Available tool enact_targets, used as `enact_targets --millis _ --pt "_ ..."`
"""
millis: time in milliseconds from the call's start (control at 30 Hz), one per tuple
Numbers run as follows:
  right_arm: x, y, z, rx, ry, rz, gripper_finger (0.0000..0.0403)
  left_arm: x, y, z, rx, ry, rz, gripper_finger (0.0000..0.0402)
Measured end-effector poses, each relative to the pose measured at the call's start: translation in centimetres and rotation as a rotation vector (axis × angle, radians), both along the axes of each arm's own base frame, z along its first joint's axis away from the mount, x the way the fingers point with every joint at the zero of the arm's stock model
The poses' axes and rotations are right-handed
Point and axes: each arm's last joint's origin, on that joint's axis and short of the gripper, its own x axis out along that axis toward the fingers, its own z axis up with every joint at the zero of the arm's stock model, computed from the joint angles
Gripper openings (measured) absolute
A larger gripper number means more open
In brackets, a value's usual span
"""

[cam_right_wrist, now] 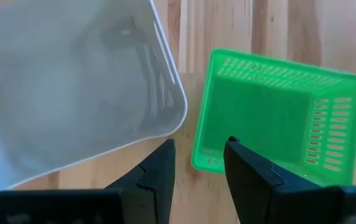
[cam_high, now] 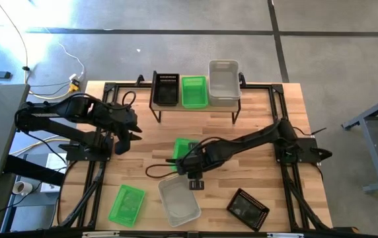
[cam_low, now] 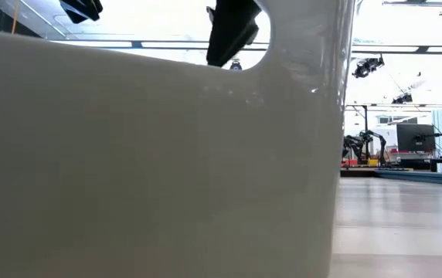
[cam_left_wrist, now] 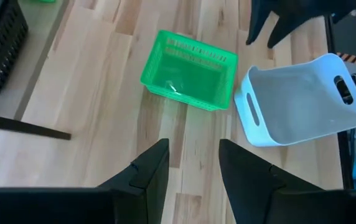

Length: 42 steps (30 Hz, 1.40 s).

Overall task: Stack baskets on shelf by color
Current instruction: Stack the top green bin on top of the green bin on the shelf

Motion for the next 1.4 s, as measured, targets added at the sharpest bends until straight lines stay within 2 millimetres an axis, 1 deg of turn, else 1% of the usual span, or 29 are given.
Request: enact_targets --millis 200,467,867,1033,1167,1400 --pt "0.5 0.0 -2.1 -0.024 0.072 0.002 0.0123 0.0 0.0 0.0 0.01 0.001 0.008 0.013" --pt "1.2 0.0 -4.2 -0.033 0.117 0.004 0.0123 0.0 0.1 0.0 0.018 0.002 0.005 0.013" --pt "1.7 -0.5 -5.1 -0.036 0.13 0.014 0.0123 0.0 0.1 0.0 0.028 0.003 -0.001 0.013" --pt "2.1 -0.6 -6.1 -0.014 0.15 0.015 0.0123 0.0 0.1 0.0 0.028 0.003 -0.001 0.013" --pt "2.3 -0.6 -6.7 -0.032 0.156 0.006 0.0123 0.0 0.1 0.0 0.028 0.004 -0.001 0.013" --pt "2.8 -1.6 -7.7 -0.041 0.168 -0.023 0.0123 0.0 0.1 0.0 0.033 0.005 -0.007 0.013"
